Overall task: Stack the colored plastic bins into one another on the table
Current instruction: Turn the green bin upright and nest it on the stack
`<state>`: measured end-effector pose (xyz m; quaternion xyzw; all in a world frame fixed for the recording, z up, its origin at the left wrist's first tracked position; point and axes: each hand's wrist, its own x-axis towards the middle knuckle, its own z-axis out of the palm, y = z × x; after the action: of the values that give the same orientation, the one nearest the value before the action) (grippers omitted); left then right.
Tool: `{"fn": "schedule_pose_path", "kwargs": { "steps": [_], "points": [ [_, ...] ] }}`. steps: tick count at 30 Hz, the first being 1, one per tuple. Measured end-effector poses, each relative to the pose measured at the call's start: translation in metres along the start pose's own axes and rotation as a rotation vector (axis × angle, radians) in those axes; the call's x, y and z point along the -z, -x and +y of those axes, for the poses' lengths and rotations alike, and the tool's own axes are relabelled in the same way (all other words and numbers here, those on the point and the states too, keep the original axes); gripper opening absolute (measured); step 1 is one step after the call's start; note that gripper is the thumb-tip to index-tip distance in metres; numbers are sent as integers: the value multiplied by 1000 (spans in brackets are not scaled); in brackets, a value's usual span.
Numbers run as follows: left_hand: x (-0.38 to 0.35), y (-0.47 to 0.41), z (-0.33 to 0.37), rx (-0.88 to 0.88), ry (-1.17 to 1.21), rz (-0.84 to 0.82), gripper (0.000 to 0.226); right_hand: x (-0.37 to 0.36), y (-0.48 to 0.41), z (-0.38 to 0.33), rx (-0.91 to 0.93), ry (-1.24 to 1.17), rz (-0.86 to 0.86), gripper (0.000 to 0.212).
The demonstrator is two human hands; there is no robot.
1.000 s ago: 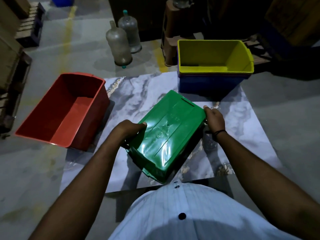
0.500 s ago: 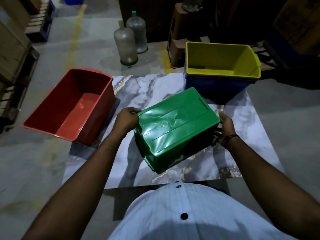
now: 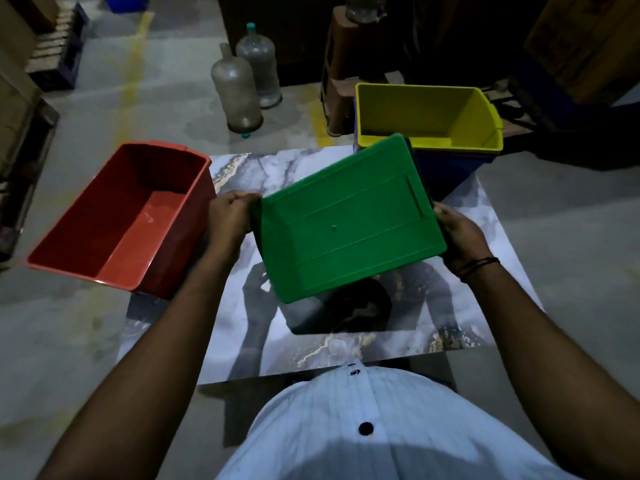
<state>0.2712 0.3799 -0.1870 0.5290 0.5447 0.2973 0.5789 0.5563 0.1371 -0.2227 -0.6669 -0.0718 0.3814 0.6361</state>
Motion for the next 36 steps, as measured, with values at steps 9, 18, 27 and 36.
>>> {"fn": "schedule_pose_path", "kwargs": {
  "steps": [9, 18, 27, 36],
  "points": [
    [-19, 11, 12, -63, -92, -132, 29, -39, 51, -77, 291, 84, -198, 32],
    [-31, 39, 75, -137, -111, -235, 67, -123, 103, -84, 421, 338, -225, 40],
    [-16, 17, 36, -73, -426, -177, 46, -94, 47, -39, 413, 883, 27, 36],
    [-3, -6, -36, 75, -413, -158, 26, 4, -3, 37, -130, 901, 116, 78]
  ]
}}
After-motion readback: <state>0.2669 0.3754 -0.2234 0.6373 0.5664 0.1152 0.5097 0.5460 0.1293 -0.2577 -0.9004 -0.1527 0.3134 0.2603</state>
